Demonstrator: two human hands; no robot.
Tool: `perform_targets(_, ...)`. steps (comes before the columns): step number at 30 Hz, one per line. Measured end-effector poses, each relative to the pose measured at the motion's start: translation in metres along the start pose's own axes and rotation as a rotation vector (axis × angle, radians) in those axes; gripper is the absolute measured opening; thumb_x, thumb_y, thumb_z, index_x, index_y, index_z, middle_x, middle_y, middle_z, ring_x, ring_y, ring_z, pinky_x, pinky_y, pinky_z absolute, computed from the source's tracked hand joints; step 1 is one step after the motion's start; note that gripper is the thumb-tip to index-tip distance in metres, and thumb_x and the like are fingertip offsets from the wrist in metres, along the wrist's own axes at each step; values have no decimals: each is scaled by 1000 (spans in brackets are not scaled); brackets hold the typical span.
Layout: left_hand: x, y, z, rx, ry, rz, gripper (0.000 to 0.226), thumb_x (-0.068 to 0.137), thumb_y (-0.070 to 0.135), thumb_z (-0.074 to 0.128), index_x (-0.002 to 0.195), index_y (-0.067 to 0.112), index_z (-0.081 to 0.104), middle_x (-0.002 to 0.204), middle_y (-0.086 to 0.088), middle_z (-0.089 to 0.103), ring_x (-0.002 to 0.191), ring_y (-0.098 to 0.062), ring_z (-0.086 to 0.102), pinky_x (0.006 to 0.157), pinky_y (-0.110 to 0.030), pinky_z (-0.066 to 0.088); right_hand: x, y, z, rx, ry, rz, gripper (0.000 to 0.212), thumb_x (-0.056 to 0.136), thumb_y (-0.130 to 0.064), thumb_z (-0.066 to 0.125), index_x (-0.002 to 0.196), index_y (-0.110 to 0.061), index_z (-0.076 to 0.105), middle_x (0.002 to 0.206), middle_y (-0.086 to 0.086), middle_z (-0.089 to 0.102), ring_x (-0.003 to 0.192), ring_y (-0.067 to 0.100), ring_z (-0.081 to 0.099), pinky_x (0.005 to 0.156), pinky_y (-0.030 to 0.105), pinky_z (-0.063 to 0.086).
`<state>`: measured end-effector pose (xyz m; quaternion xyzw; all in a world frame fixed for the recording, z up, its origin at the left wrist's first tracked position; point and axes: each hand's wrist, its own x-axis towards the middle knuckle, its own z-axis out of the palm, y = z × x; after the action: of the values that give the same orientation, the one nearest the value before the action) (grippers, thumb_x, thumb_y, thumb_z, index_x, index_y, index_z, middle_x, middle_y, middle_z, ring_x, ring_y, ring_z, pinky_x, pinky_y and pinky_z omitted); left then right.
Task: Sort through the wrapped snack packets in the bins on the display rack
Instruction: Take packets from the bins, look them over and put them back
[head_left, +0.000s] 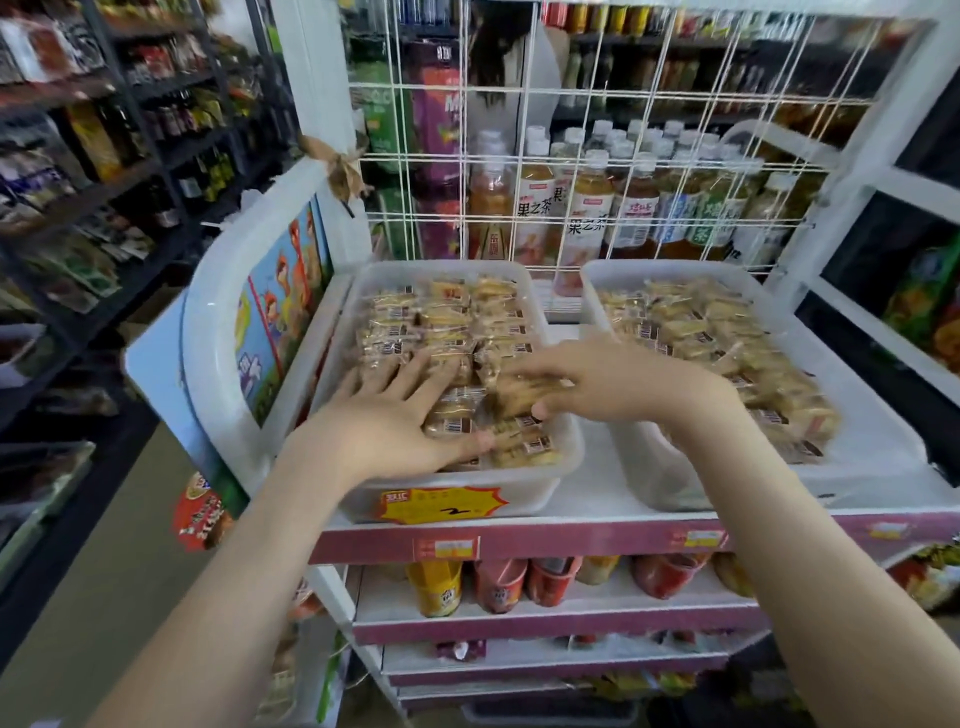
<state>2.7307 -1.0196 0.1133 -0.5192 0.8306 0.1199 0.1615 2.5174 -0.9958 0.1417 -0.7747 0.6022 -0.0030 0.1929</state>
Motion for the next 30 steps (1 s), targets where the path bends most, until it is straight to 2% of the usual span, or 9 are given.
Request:
perform_targets(2,0,0,0,9,5,-2,106,54,91,4,144,44,-26,155,10,-30,147,-19,-21,120,-47,-6,3,-4,6,-85,-45,25,44,99,-41,42,142,-48,32,139,-5,43,132,22,26,111,42,16)
perform_targets(5,-2,1,-1,-13,15,-7,104,55,90,2,145,44,-24,156,9,-28,147,-19,-20,120,-48,-7,5,-8,18,-196,-28,-11,44,102,-49,22,146,-46,23,144,-11,32,131,15,17,109,39,7)
perform_targets(8,-1,6,-2,-98,129,-30,95,64,84,-5,148,44,-18,157,4,-28,146,-23,-21,119,-49,-9,4,-9,26,-223,58,-25,42,101,-51,19,142,-48,30,131,-6,29,122,14,16,107,39,3)
perform_targets(11,8,16,-2,-119,284,-58,82,78,78,-3,150,40,-17,157,-1,-29,145,-28,-24,117,-51,-13,6,-7,27,-213,73,-37,38,101,-49,24,136,-47,40,133,-5,27,123,14,15,109,39,-2)
perform_targets(16,22,22,9,-27,204,-66,84,83,80,5,150,36,-18,160,-3,-22,146,-27,-21,118,-54,-7,14,5,23,41,378,-52,29,99,-34,45,122,-32,63,126,-9,51,122,17,32,99,24,11)
perform_targets(18,23,21,12,-31,216,-66,83,84,80,7,151,35,-16,160,-2,-20,147,-27,-21,119,-54,-5,19,8,21,65,439,-60,25,96,-26,52,117,-23,66,119,-5,60,118,19,42,104,31,24)
perform_targets(20,23,21,12,-37,227,-60,83,84,79,7,151,35,-15,161,-3,-19,147,-27,-20,119,-53,-5,25,7,21,21,413,-55,25,94,-21,57,117,-18,64,115,-1,59,115,19,47,100,31,34)
perform_targets(23,21,20,11,-39,250,-51,84,83,79,9,152,36,-12,162,-3,-15,148,-26,-15,120,-52,-1,33,5,22,-111,397,-40,23,92,-23,59,114,-21,63,109,-5,51,112,17,48,95,33,38)
perform_targets(30,-9,11,9,-106,266,8,84,82,80,10,153,38,-4,163,0,-6,150,-26,1,119,-45,9,40,-1,17,-258,314,-23,27,92,-30,57,119,-26,57,122,-3,49,117,18,47,96,39,35)
